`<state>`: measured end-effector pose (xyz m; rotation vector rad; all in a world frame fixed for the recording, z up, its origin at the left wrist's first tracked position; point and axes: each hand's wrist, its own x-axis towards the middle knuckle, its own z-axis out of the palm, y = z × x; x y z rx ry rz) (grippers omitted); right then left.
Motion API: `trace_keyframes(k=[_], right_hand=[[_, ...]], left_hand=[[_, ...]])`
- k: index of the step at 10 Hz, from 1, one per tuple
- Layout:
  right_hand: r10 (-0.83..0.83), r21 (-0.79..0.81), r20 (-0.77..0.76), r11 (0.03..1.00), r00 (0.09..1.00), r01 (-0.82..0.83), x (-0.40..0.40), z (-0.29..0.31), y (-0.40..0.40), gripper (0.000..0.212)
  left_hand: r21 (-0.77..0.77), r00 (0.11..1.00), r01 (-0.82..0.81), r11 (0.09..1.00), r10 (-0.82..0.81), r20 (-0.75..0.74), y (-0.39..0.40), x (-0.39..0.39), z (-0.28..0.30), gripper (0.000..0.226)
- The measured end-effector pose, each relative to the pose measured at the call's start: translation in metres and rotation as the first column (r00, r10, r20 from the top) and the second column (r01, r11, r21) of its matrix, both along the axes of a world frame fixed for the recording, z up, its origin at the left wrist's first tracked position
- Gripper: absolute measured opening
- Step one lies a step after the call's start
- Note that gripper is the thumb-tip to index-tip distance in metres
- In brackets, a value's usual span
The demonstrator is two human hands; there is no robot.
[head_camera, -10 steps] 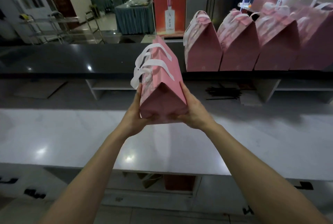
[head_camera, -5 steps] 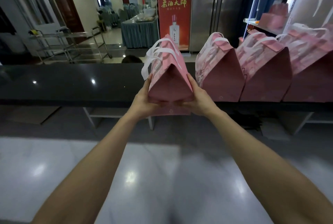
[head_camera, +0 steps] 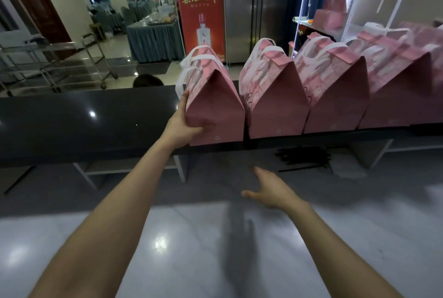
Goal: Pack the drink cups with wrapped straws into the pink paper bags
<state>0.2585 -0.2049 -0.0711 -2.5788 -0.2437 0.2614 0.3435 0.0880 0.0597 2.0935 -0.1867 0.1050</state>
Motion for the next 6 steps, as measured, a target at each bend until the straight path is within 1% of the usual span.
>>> trace_keyframes(k=[1,3,4,5,6], right_hand=[[-0.008,-0.026,-0.019,1.000,1.000,0.007,0.001,-0.006,-0.004,0.100],[-0.011,-0.041,-0.031,0.999,0.999,0.010,0.005,-0.013,-0.009,0.095],[-0.009,-0.044,-0.037,0.999,0.999,0.008,0.006,-0.014,-0.009,0.093],[0.001,-0.034,-0.034,0.999,0.999,-0.003,0.005,-0.015,-0.008,0.092],[0.016,-0.028,-0.046,0.999,0.999,-0.017,0.002,-0.015,-0.005,0.093]], left_hand=[[-0.003,1.000,-0.001,1.000,0.001,0.012,-0.004,0.015,-0.002,0.141],[-0.029,0.999,0.034,0.999,-0.034,0.015,-0.004,0.023,-0.007,0.145],[-0.023,0.999,0.031,0.999,-0.031,-0.012,-0.003,0.021,-0.007,0.146],[-0.009,0.999,0.005,1.000,-0.005,-0.035,-0.003,0.017,-0.005,0.154],[-0.034,0.998,0.004,0.999,-0.006,-0.055,0.003,0.011,-0.001,0.163]])
